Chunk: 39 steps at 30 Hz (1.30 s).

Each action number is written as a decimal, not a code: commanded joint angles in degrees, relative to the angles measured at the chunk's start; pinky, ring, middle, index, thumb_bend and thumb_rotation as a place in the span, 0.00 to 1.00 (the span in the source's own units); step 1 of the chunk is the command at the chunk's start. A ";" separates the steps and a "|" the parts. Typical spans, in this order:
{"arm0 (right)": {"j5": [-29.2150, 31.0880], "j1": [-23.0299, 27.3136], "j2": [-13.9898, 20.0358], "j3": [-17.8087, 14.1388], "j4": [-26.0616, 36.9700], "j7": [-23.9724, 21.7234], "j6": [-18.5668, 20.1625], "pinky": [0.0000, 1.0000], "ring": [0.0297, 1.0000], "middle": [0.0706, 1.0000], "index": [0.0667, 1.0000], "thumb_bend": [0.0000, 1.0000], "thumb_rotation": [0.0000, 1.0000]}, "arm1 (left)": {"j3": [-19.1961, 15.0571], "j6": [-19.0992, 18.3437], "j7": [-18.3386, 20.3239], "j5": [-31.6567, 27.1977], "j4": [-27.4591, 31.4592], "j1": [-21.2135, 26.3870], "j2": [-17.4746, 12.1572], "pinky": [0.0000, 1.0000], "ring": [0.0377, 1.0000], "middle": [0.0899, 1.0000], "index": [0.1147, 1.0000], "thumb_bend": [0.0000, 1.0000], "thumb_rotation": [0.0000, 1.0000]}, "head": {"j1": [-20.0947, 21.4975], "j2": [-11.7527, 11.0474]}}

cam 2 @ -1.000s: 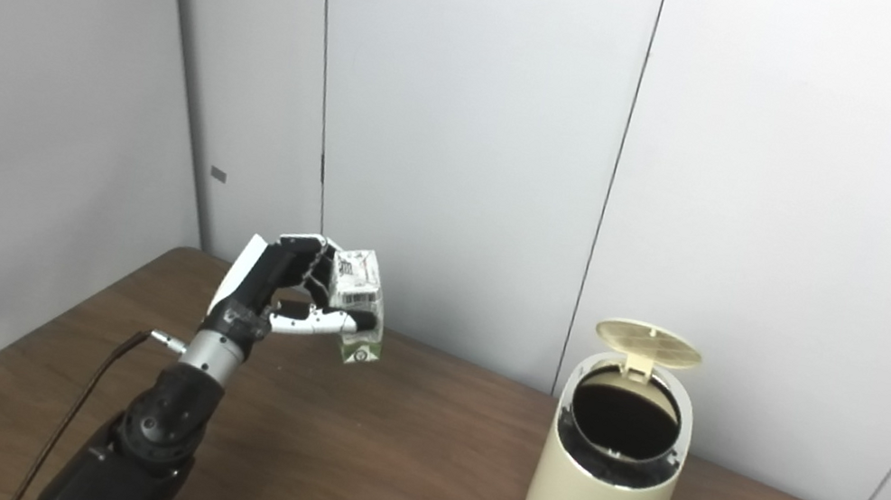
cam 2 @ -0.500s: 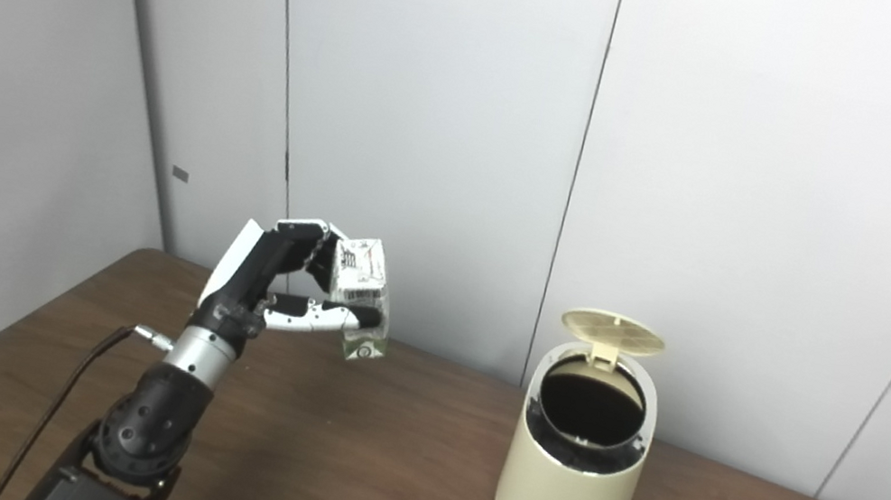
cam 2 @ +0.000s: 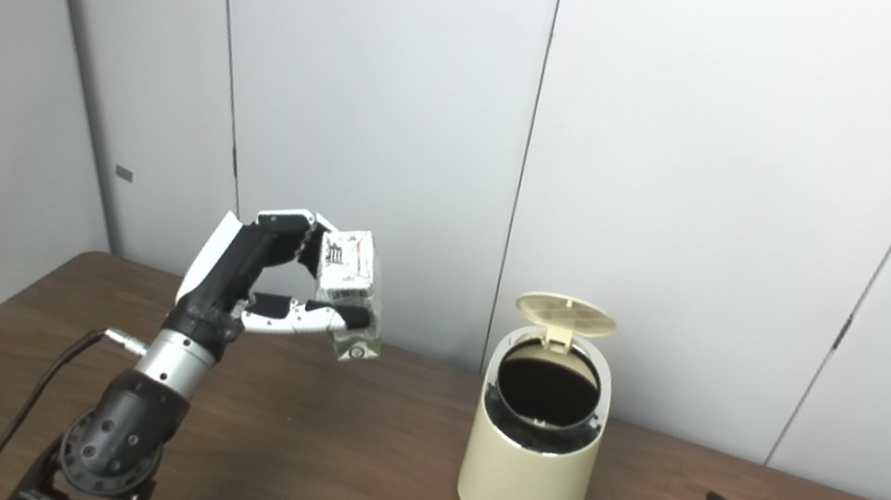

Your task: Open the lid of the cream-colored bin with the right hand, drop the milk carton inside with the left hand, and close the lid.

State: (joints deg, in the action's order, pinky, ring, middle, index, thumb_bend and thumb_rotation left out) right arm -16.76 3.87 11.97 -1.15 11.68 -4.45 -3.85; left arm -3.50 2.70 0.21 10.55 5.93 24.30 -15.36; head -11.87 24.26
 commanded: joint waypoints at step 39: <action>-3.97 1.89 -1.09 2.15 0.65 3.45 -0.46 0.69 0.80 0.86 0.86 0.72 0.24 | 6.20 12.14 0.57 0.42 -11.18 11.41 8.79 0.47 0.48 0.43 0.44 0.52 0.00 | 9.03 1.10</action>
State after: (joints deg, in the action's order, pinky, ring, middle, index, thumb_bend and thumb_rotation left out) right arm -20.38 4.30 10.82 1.08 9.88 -2.18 -3.13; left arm 2.81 11.53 2.21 11.06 -6.33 31.55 -6.92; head -2.81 25.31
